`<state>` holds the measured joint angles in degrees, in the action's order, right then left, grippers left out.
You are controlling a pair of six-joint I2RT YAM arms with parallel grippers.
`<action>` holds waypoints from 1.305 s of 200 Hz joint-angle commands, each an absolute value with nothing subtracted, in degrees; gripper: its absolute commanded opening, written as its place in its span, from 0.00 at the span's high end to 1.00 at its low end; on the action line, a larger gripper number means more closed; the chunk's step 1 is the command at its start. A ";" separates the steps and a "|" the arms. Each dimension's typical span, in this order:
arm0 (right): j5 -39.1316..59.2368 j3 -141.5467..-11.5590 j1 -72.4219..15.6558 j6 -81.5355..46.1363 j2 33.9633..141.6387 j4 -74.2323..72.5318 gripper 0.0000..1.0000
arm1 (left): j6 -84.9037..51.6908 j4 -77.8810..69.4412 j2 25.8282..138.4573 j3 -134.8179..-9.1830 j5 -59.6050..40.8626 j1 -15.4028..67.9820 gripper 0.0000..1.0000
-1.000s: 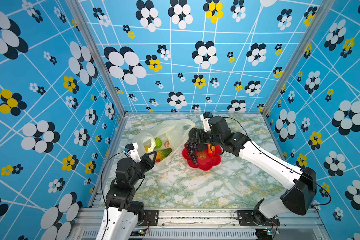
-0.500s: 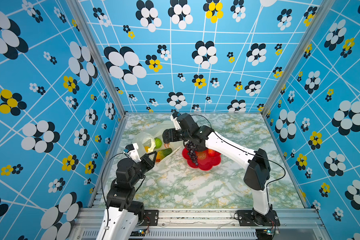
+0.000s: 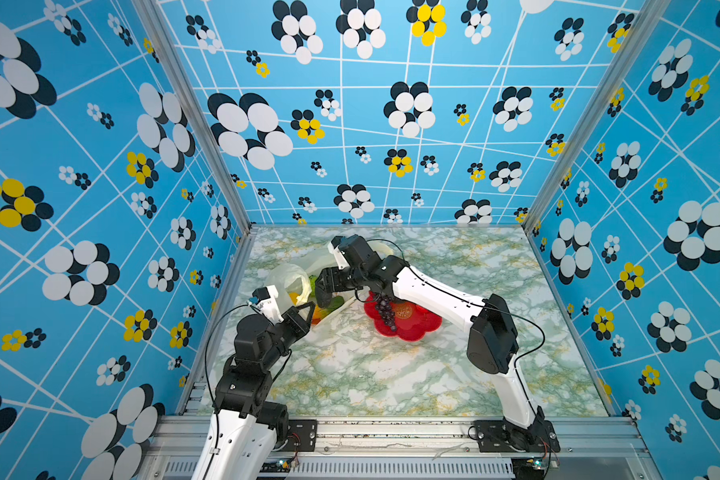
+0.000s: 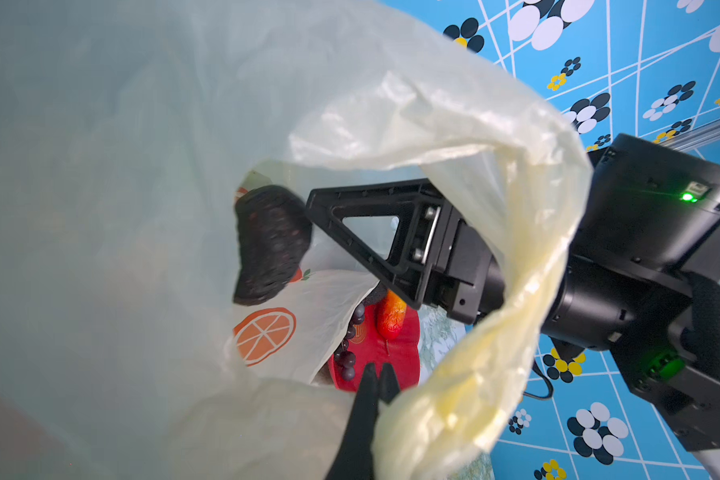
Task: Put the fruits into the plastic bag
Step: 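Open the right gripper to drop the dark fruit into the bag, then move the right gripper back over the bowl toward the yellow-red fruit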
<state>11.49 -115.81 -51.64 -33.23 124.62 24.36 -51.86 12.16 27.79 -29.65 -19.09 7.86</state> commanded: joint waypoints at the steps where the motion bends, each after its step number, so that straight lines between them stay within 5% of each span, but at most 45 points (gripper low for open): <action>1: 12.30 -118.25 -51.68 -32.37 125.77 25.75 0.27 | -50.71 10.63 28.08 -29.54 -19.51 7.40 1.00; 51: 11.21 -115.07 -51.68 -30.15 117.61 26.12 0.26 | -51.06 10.27 28.52 -29.28 -19.42 7.39 1.00; 169: -8.66 -79.93 -48.00 -20.33 75.00 26.31 0.18 | -51.24 10.44 27.77 -29.06 -19.42 7.46 1.00; 261: -7.54 -73.15 -37.26 -28.47 77.91 32.72 0.06 | -51.24 11.31 27.42 -29.61 -20.08 7.47 1.00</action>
<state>-5.98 -73.52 -38.76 -26.70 73.97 29.06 -51.86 11.68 27.73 -29.63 -19.09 7.86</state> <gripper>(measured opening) 0.901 0.044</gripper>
